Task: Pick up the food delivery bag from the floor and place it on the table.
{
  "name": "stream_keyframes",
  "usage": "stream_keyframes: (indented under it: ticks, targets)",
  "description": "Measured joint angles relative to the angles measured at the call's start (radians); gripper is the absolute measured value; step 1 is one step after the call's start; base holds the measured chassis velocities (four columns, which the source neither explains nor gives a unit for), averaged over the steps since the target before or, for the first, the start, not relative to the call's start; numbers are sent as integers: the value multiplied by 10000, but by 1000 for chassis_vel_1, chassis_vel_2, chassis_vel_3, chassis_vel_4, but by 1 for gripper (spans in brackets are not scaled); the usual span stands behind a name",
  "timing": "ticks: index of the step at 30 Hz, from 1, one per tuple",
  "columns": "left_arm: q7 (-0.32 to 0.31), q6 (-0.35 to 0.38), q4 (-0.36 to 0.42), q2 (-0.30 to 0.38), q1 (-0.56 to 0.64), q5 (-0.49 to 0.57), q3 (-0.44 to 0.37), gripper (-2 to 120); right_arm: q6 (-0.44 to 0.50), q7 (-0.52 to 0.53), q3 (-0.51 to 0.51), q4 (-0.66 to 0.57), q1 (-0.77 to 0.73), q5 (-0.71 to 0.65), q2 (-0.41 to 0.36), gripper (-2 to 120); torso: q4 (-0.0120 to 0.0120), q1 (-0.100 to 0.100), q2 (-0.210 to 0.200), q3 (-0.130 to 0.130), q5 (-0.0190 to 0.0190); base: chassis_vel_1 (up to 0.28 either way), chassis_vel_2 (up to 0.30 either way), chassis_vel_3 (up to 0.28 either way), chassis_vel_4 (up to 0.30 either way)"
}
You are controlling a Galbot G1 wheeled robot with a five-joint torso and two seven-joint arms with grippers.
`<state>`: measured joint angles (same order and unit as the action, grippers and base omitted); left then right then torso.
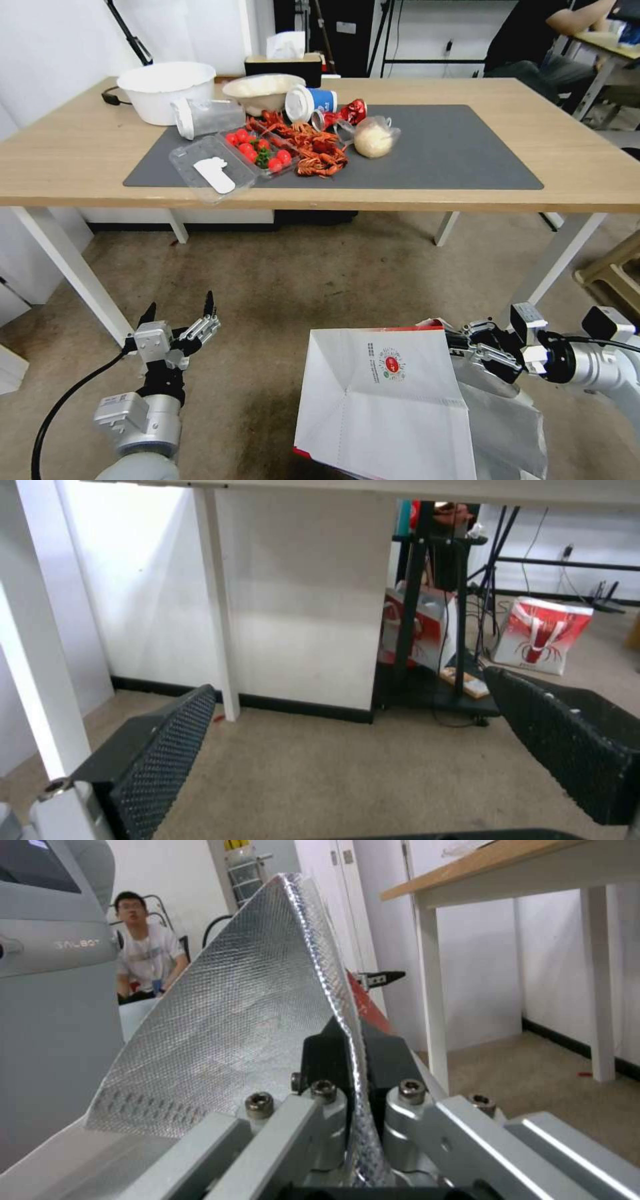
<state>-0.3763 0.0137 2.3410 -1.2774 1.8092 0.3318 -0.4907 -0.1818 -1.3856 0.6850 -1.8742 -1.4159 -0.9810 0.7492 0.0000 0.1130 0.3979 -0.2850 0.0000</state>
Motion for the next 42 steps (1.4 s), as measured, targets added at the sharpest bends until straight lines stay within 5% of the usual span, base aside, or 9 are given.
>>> stream_keyframes:
  ticks: [18, 42]
  targets:
    - [0, 2, 1, 0, -9, -1, 2, 100, 11, 2, 7, 14, 2, 9, -3, 0, 0, 73, 224, -149, 0, 0, 0, 0, 0]
    - [-6, 47, 51, 27, -26, -1, -12, 100, 34, -19, 87, -167, -108, 85, -49, 0, 0, 619, 1708, -1089, 0, 0, 0, 0, 0]
